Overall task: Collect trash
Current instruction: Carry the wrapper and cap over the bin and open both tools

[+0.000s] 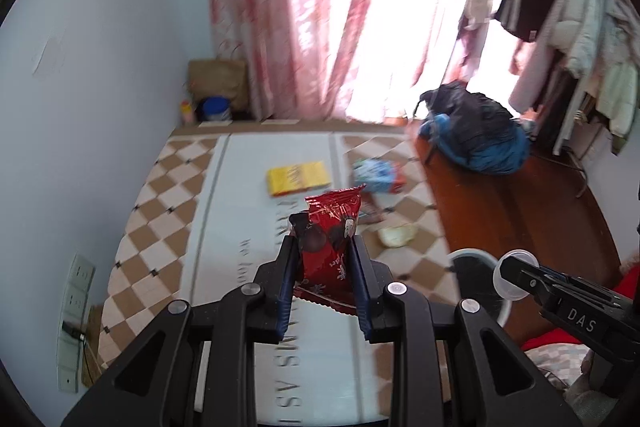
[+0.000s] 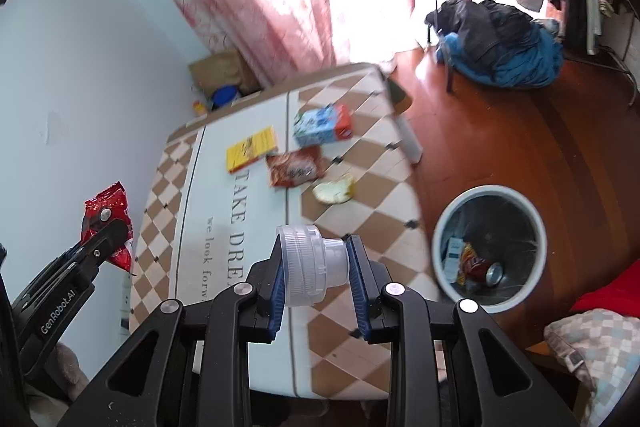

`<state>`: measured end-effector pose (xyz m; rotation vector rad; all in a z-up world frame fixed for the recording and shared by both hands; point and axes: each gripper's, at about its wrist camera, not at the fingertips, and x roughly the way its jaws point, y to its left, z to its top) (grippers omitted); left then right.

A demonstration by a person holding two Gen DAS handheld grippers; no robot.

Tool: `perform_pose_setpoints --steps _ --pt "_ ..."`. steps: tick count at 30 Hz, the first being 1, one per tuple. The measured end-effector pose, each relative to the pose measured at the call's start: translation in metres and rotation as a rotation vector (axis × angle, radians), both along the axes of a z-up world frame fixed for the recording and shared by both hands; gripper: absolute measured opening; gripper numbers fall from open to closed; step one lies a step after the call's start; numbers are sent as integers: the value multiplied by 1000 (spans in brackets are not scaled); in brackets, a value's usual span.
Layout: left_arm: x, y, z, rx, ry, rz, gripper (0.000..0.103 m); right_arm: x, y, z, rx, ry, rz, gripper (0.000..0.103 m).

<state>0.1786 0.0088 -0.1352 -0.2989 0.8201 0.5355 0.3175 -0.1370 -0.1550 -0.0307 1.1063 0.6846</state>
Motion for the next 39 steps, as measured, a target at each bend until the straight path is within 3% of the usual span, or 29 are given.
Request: perform_pose_setpoints --steps 5,12,20,27,33,36,37,38,39 --pt "35 -47 11 10 -24 -94 22 21 -61 17 12 -19 -80 30" --pt "104 -110 -13 -30 13 -220 22 71 -142 -3 -33 9 -207 30" --pt "189 -160 -86 -200 167 -346 22 133 -202 -81 -73 161 -277 30" --pt "257 -167 -153 -273 336 -422 23 170 -211 -157 -121 269 -292 30" --pt "287 -162 -201 -437 448 -432 25 208 -209 -210 -168 324 -289 30" --pt "288 -162 -211 -432 476 -414 48 225 -207 -232 -166 356 -281 30" --pt "287 -162 -213 -429 479 -401 66 228 -207 -237 -162 359 -282 31" --pt "284 -160 -215 -436 479 -393 83 229 -209 -241 -166 356 -290 39" --pt "282 -160 -216 -443 479 -385 87 230 -212 -243 -171 352 -304 55"
